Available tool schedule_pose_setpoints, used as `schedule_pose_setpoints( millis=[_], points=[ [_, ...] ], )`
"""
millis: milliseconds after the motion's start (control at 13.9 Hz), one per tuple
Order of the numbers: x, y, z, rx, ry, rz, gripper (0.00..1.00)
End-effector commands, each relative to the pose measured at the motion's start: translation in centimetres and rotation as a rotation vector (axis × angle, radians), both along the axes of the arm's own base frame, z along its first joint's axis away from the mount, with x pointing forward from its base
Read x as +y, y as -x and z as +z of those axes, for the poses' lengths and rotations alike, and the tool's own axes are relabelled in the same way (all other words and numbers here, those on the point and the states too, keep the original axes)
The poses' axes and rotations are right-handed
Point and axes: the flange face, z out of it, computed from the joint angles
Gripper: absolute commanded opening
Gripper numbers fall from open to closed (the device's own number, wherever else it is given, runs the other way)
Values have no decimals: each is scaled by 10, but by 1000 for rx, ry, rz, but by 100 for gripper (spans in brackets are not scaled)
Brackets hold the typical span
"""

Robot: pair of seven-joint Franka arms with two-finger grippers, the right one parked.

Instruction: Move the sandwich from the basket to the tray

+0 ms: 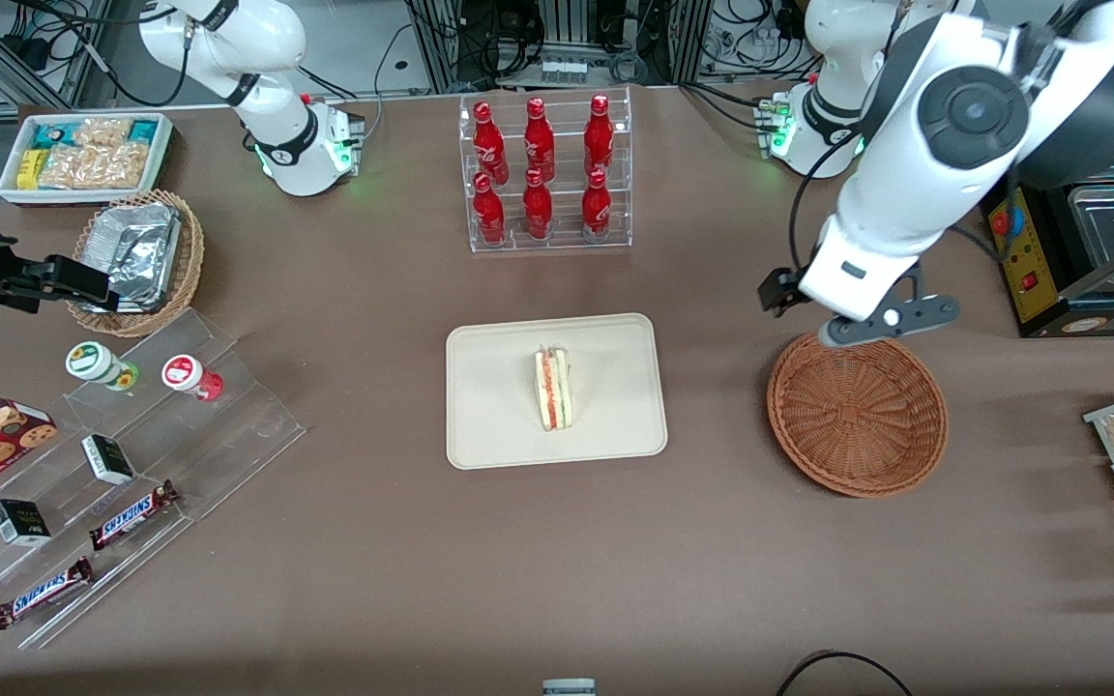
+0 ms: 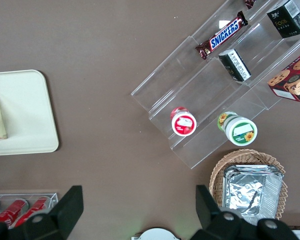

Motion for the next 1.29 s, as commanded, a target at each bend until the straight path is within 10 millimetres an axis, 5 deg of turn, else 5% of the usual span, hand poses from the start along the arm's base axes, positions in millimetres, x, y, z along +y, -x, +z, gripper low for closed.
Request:
schedule_pose_setpoints(
  millis=[0, 359, 503, 863, 1222],
  points=[
    [46, 14, 20, 29, 29, -36, 100],
    [126, 39, 35, 51, 64, -131, 100],
    [141, 58, 40, 39, 78, -144, 100],
    [141, 64, 45, 3, 72, -165, 100],
    [127, 7, 59, -4, 97, -182, 100]
  ],
)
